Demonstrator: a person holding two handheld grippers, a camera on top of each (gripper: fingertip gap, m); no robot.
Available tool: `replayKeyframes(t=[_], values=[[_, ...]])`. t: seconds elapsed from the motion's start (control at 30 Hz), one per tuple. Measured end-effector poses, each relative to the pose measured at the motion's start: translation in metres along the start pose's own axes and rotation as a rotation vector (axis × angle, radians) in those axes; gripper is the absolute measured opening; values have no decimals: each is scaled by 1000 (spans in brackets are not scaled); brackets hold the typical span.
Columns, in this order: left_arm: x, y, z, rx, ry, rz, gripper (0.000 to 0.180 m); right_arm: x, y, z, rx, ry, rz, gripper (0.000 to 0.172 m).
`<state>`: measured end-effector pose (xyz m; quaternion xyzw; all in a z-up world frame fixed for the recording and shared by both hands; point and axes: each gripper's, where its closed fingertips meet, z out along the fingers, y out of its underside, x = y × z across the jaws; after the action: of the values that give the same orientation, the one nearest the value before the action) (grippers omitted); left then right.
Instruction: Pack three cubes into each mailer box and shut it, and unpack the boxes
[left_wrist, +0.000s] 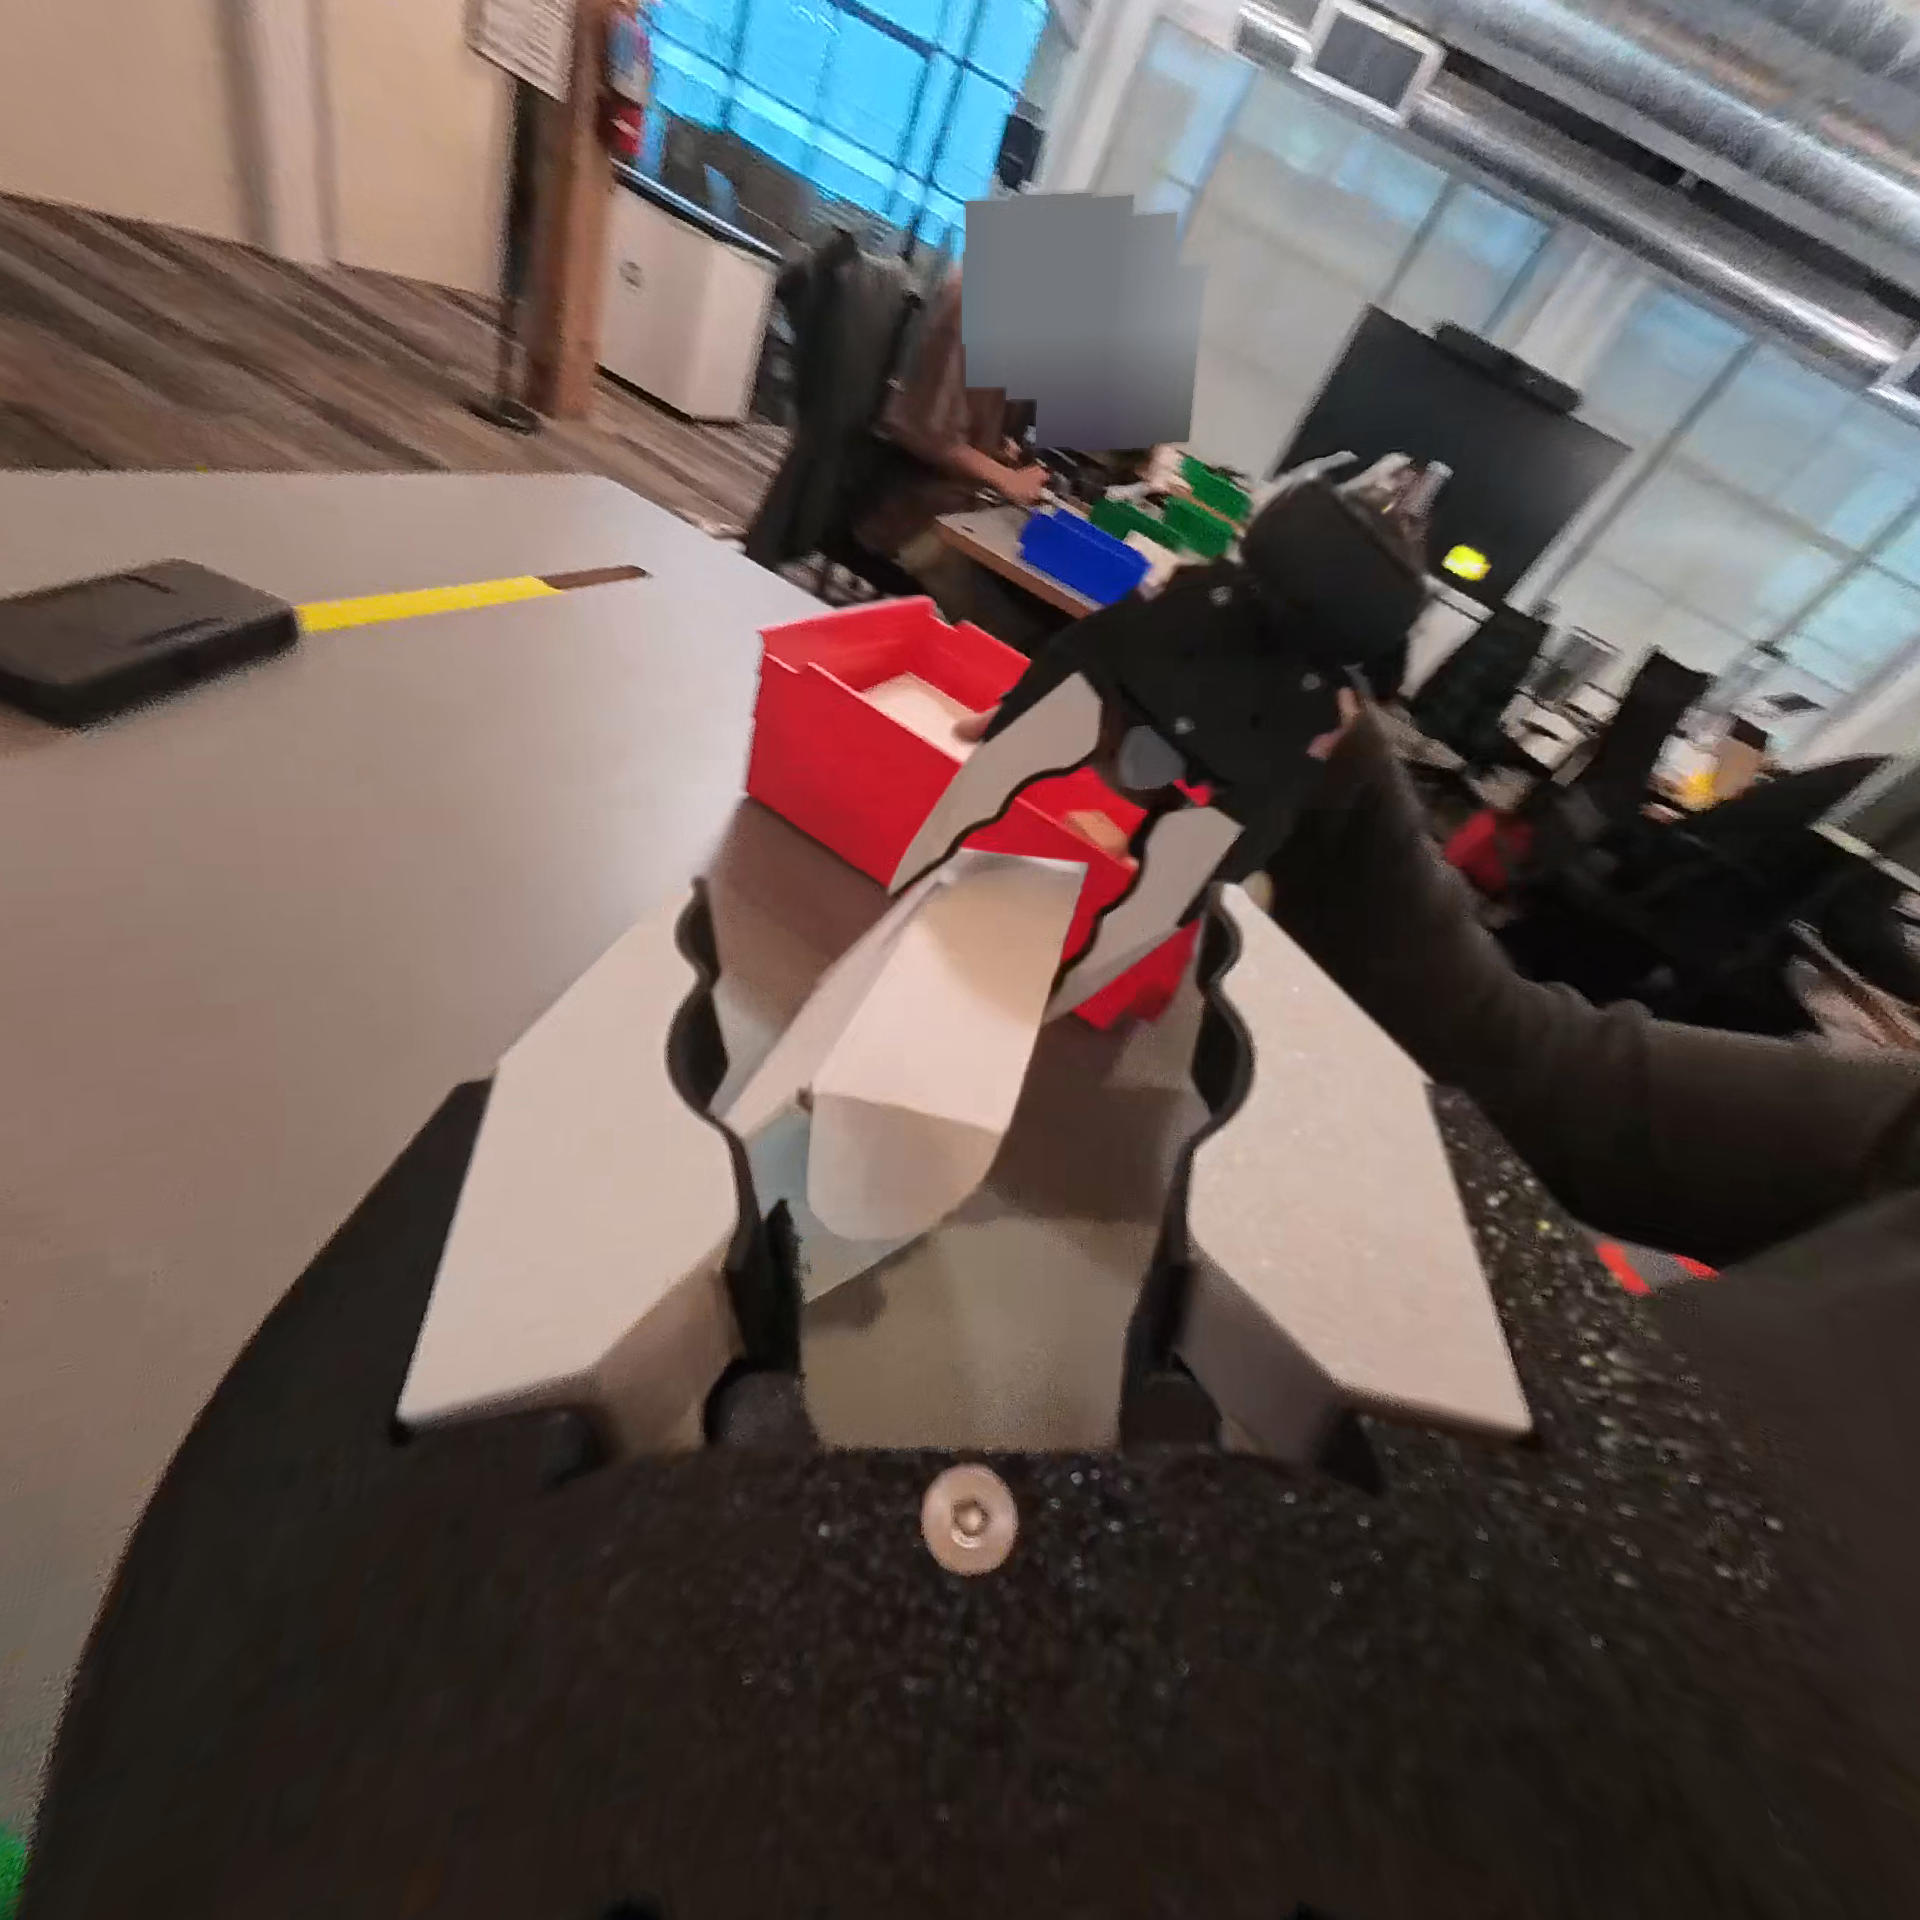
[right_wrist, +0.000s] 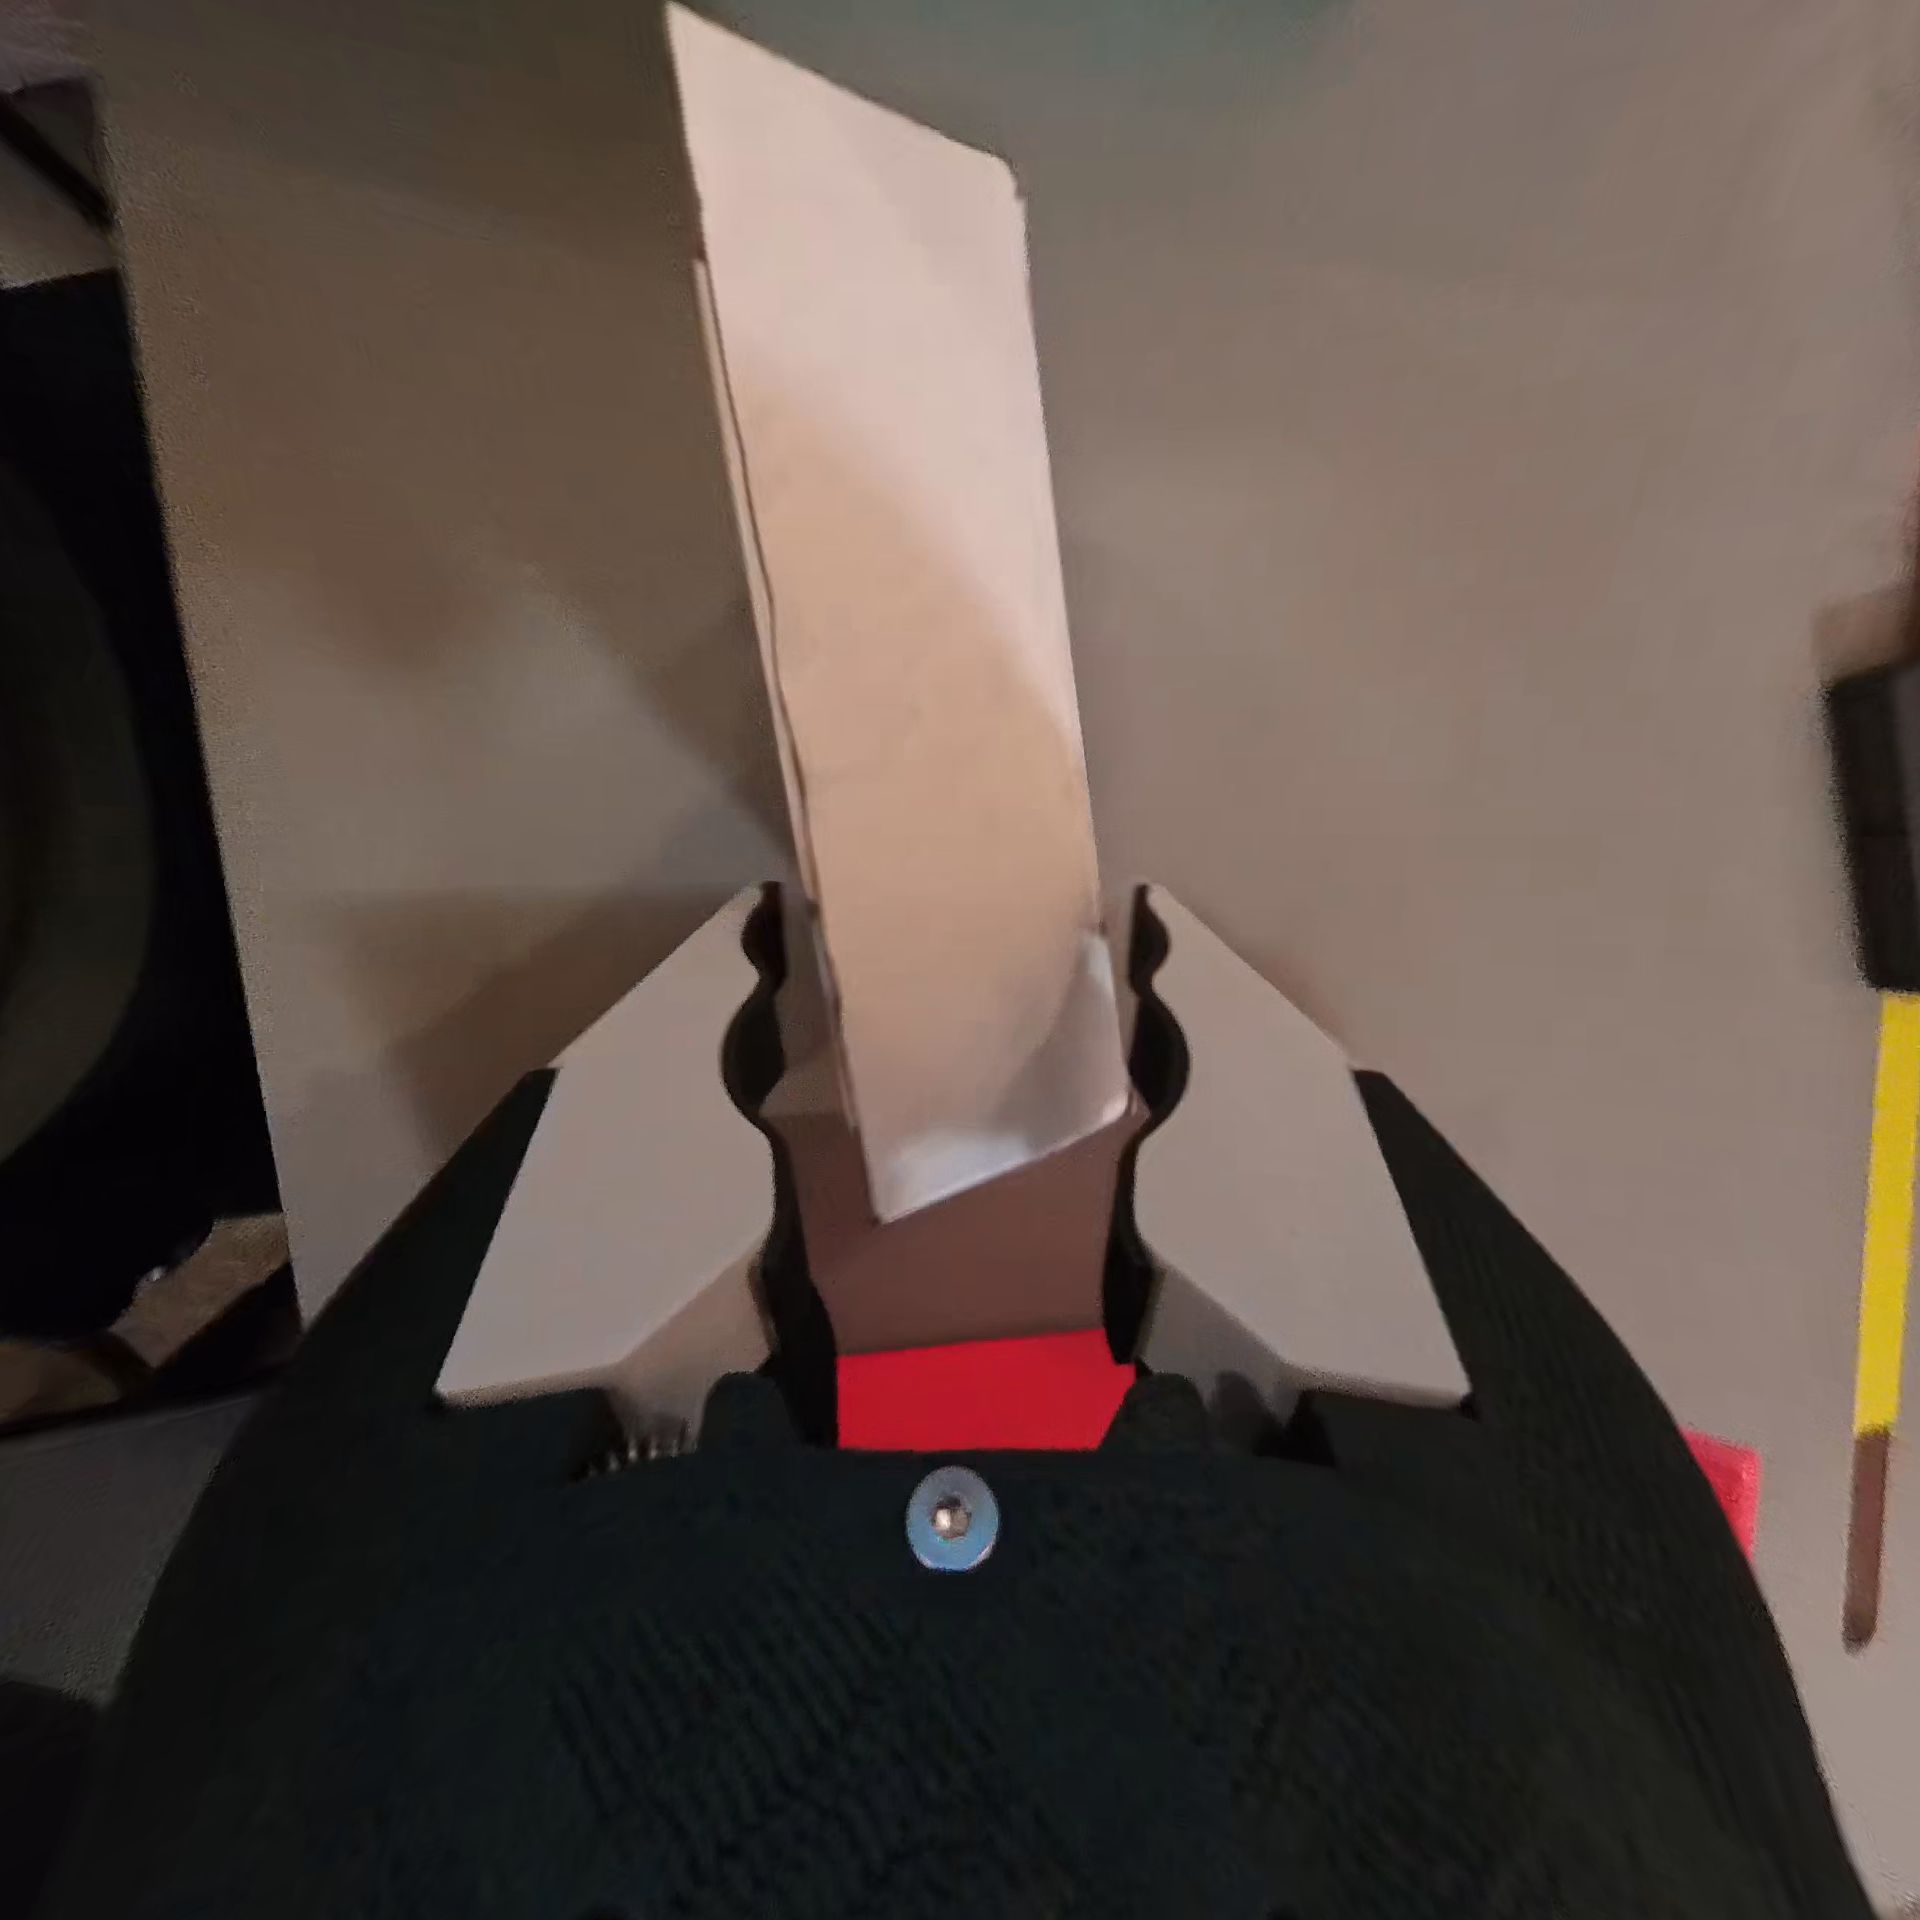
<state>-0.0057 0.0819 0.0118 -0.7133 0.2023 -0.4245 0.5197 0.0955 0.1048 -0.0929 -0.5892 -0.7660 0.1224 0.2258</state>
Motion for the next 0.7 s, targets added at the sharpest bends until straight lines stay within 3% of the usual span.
replayKeyframes(t=[0.03,0.2,0.33,0.43,0.5,0.6,0.7], values=[[-3,3,-1,30,-45,4,85,5,1,-4,-5,34,48,76],[-10,31,-9,61,-164,2,76,9,4,-44,125,243,125,79],[0,26,-14,79,-223,84,70,14,26,-55,125,405,185,55],[-5,32,-13,15,-315,133,65,21,29,-58,200,464,273,41],[-8,39,-10,-33,-358,168,62,21,30,-56,229,447,300,41],[-2,44,-3,-78,-346,242,40,21,37,-50,163,458,286,42],[-5,43,-2,-109,-388,267,44,24,33,-47,169,457,292,37]])
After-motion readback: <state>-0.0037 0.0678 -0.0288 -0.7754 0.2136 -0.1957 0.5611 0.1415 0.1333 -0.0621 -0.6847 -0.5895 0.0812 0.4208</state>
